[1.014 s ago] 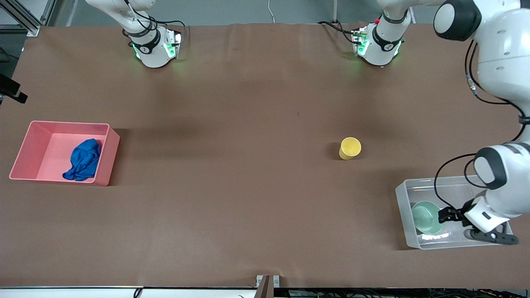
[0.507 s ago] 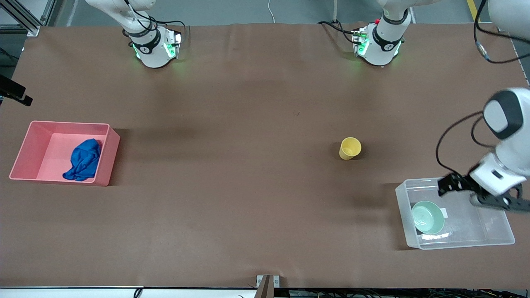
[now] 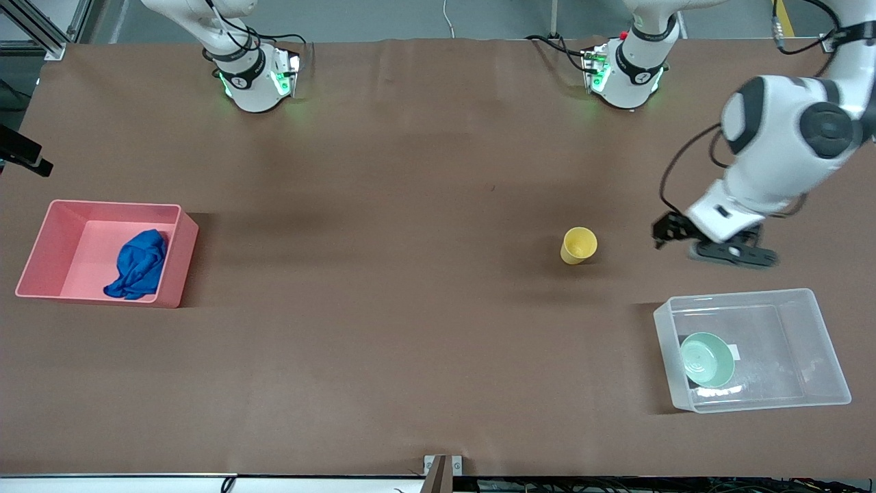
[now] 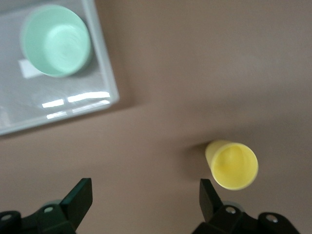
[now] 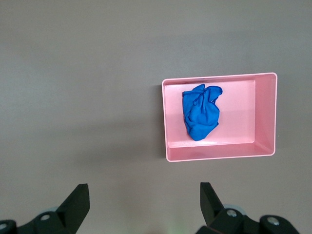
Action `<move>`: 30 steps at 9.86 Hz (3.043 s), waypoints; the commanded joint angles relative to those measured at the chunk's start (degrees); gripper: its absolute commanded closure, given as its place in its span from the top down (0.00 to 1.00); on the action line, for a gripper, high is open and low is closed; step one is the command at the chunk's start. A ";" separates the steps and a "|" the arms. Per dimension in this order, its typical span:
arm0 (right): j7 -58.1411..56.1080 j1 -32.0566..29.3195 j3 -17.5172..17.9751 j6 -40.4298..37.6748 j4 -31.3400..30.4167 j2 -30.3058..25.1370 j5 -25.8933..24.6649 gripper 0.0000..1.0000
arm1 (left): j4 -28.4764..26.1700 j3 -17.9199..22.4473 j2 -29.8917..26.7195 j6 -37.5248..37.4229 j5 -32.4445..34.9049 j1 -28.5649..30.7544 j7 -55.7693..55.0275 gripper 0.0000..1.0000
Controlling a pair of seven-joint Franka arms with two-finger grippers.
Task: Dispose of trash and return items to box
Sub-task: 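Move the left gripper from the box to the yellow cup, then grasp the yellow cup with the left gripper, then carry the yellow cup with the left gripper over the green bowl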
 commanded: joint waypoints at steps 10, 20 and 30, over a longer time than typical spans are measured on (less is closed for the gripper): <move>-0.47 -0.03 0.42 -0.03 -0.66 -0.60 -0.89 1.00 | -11.09 -6.68 16.29 23.51 0.75 -1.58 -7.20 0.66; -0.38 0.23 0.42 -0.65 -0.66 -0.69 -0.89 1.00 | -6.98 -6.50 17.19 22.73 4.61 1.04 -5.97 0.00; 0.14 0.93 0.42 -0.74 -0.57 -0.69 -0.89 1.00 | 47.85 -1.86 41.24 -5.56 10.06 8.35 12.62 0.00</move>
